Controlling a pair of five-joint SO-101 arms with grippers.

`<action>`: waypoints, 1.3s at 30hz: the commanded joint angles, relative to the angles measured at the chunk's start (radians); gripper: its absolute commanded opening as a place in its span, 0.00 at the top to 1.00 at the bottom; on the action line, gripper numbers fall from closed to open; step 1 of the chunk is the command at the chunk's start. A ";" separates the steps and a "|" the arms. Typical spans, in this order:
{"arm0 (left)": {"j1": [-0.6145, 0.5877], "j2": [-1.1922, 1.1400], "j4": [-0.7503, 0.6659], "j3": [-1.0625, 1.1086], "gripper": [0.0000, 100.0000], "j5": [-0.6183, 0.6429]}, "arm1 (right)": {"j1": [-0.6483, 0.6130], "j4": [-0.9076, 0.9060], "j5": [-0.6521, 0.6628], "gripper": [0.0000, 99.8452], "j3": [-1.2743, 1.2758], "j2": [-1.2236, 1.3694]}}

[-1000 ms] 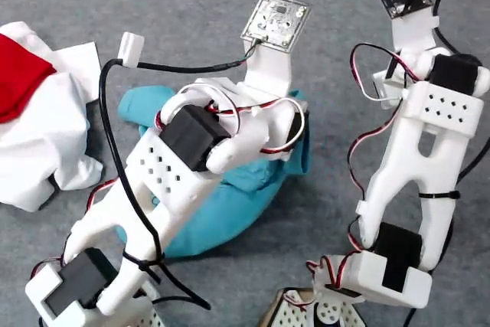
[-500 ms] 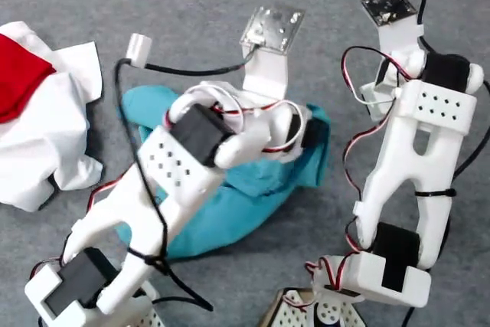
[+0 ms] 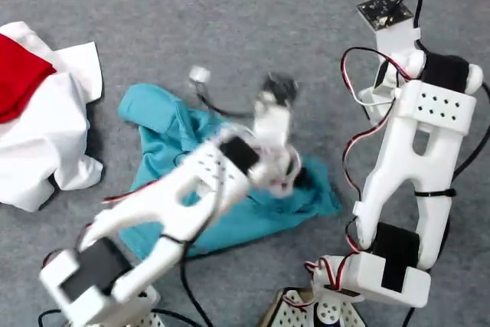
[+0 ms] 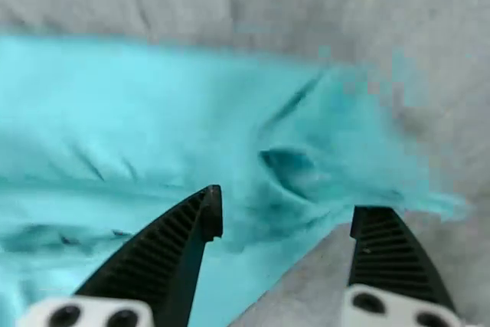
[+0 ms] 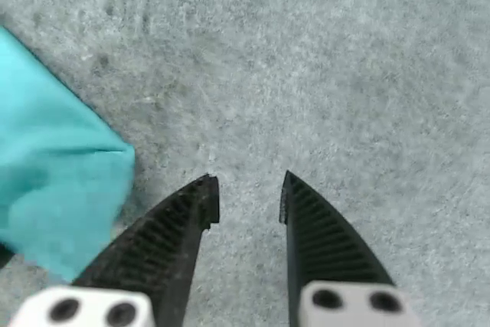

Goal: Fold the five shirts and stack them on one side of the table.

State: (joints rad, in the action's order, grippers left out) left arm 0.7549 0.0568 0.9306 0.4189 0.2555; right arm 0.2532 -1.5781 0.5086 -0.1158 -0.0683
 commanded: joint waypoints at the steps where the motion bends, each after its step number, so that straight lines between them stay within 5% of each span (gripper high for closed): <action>1: 0.005 -0.105 -0.032 -0.011 0.72 0.009 | 0.018 0.000 0.009 0.86 0.019 -0.045; 5: -0.038 -0.186 0.068 -0.135 0.72 0.008 | 0.018 0.000 0.008 0.86 0.041 -0.047; 18: -0.121 -0.186 0.706 -0.850 0.72 -0.035 | -0.002 0.015 0.003 0.86 0.036 -0.045; 27: -0.687 -0.186 0.830 -1.247 0.73 -0.210 | -0.268 0.029 0.000 0.86 0.036 -0.044; 34: -1.171 -0.186 0.830 -1.211 0.73 -0.333 | -0.607 0.115 -0.054 0.86 0.015 0.127; 39: -1.313 -0.186 0.830 -1.059 0.73 -0.394 | -0.748 0.121 -0.089 0.86 -0.119 0.360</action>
State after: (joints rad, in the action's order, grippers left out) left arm -0.4910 -0.1381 1.7484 -0.6981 -0.1082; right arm -0.4204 -1.4722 0.4519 -0.1312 0.1972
